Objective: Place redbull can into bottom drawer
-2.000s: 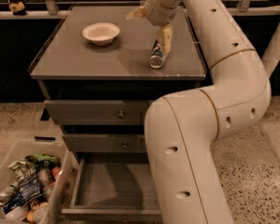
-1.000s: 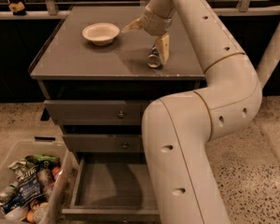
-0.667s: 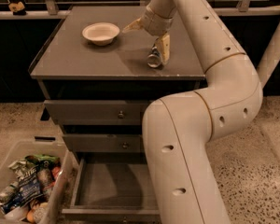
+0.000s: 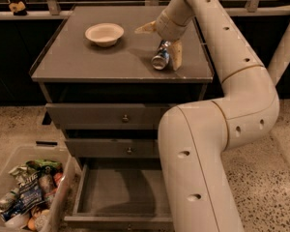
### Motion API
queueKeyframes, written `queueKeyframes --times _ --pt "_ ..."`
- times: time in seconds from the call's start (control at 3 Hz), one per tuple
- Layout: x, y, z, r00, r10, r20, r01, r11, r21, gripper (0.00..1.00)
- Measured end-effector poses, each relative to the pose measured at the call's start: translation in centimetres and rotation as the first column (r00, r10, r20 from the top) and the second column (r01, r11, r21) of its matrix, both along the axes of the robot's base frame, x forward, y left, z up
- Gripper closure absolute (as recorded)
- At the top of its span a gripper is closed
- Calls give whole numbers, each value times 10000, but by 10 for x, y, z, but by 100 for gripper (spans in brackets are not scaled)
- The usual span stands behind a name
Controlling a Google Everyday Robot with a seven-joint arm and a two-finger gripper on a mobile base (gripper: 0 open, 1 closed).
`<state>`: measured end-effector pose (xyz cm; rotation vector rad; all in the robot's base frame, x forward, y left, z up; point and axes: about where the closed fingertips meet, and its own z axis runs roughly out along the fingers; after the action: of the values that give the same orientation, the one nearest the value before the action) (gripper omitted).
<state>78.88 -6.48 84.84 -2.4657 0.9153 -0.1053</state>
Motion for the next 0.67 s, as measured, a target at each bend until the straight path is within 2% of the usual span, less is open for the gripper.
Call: queueKeyframes --times 0.33,0.67 --pt "0 0 3 10000 3 6 -3 10000 0 0" --pt "3 3 1 10000 -25 76 25 10000 50 17"
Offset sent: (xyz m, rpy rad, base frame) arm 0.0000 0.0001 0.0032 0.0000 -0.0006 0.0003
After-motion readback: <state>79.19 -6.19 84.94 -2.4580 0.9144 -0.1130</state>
